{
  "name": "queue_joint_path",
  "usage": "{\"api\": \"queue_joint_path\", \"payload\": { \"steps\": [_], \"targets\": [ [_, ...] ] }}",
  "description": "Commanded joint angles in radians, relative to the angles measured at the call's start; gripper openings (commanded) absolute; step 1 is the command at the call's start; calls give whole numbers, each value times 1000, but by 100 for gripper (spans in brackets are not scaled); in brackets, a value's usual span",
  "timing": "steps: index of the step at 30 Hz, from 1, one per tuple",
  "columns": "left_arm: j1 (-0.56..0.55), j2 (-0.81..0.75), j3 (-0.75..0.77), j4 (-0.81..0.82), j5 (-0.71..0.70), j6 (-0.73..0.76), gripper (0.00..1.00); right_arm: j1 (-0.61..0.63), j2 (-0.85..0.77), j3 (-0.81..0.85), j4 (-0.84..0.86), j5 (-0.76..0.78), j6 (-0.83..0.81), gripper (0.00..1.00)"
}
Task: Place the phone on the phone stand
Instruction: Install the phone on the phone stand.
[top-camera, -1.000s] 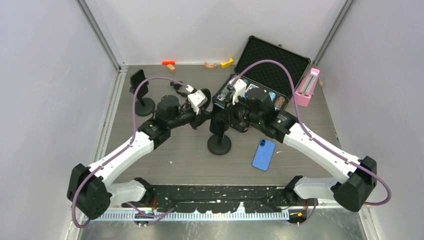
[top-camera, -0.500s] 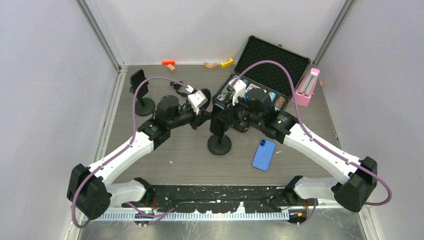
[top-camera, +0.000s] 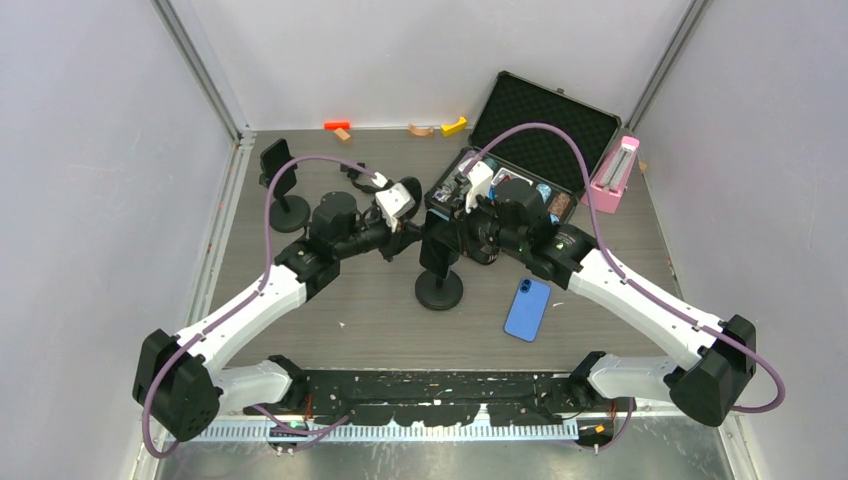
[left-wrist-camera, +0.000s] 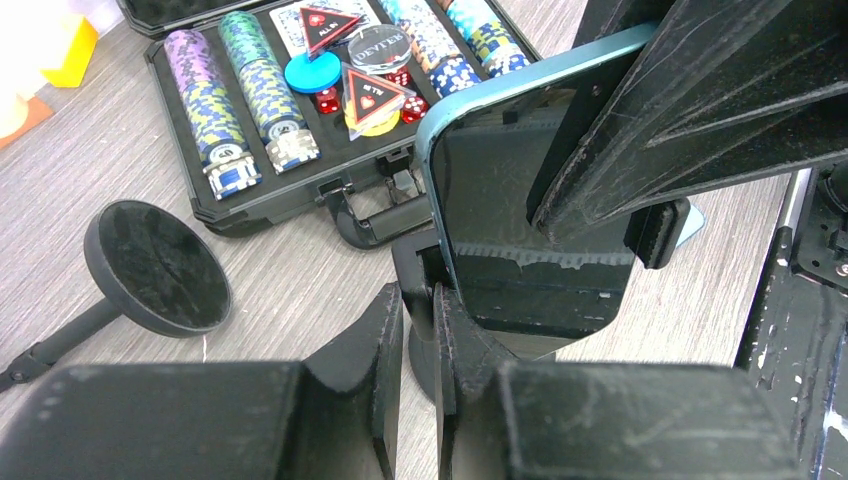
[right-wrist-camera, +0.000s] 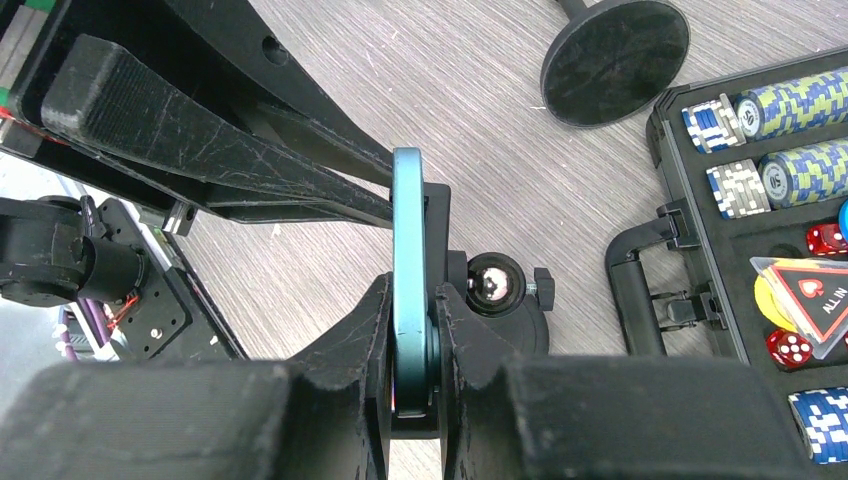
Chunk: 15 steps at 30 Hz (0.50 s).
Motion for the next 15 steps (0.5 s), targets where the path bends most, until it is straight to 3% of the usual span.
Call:
{"api": "queue_joint_path", "payload": {
  "steps": [1, 15],
  "targets": [
    [-16, -42, -27, -130, 159, 42, 10, -62, 40, -55, -130, 310, -132, 0],
    [0, -67, -33, -168, 235, 42, 18, -63, 36, -73, -125, 298, -129, 0]
  ]
}}
